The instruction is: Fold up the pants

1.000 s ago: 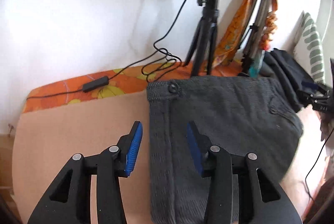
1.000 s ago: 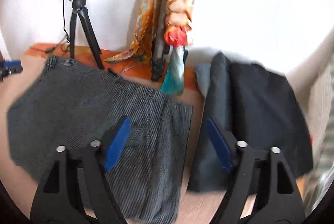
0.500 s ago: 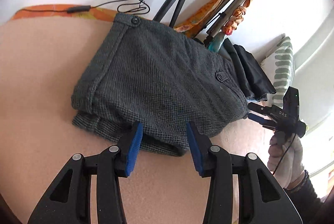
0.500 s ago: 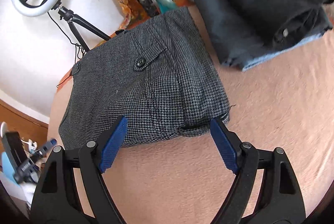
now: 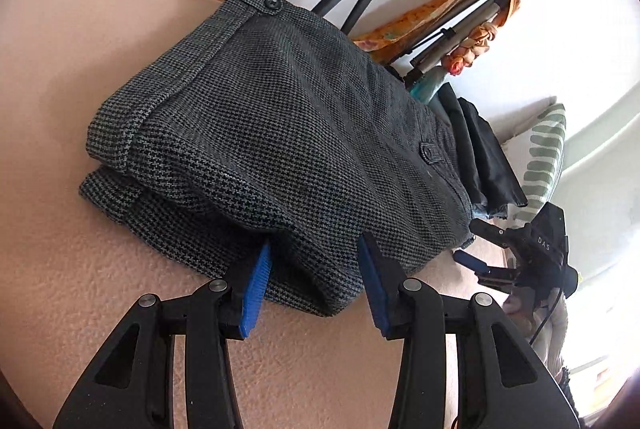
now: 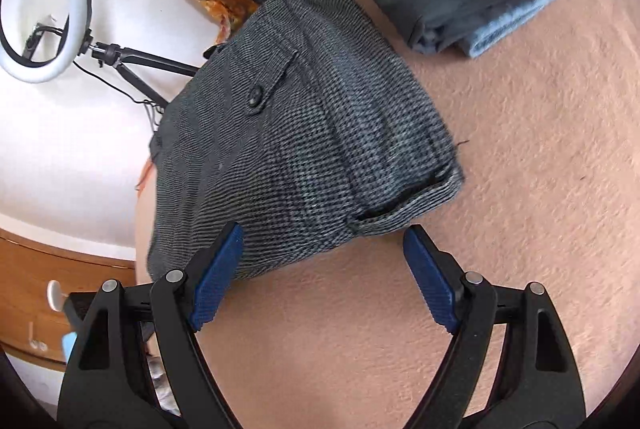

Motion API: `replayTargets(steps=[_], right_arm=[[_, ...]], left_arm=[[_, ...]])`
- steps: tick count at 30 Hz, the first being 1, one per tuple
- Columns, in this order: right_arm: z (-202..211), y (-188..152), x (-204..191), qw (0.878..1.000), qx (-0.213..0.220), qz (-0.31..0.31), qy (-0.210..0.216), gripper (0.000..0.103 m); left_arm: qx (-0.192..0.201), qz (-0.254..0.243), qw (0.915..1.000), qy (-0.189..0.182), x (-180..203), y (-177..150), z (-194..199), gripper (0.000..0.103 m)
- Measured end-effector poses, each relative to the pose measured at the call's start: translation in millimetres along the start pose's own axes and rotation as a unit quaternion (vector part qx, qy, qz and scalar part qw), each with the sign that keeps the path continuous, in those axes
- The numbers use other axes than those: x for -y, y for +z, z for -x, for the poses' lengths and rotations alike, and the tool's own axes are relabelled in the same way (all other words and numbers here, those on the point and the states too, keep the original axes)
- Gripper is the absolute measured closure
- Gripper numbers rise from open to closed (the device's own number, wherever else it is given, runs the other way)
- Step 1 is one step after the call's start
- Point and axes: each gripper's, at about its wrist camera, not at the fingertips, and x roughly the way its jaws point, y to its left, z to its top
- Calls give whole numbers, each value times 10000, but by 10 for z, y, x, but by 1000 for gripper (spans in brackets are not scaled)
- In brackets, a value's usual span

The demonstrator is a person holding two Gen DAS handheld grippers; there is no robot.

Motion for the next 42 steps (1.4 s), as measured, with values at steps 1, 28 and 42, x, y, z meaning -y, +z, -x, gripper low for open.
replayTargets(steps=[1, 28, 42], right_arm=[[-14, 17, -15, 10000, 27, 60, -41, 19], [54, 301, 21, 9962, 535, 551, -411, 87], [16, 259, 23, 9969, 386, 588, -349, 74]], left_arm=[[20, 26, 10000, 36, -21, 8, -2, 61], [486, -139, 9979, 401, -158, -105, 114, 92], [1016, 427, 9934, 330, -413, 95, 255, 95]])
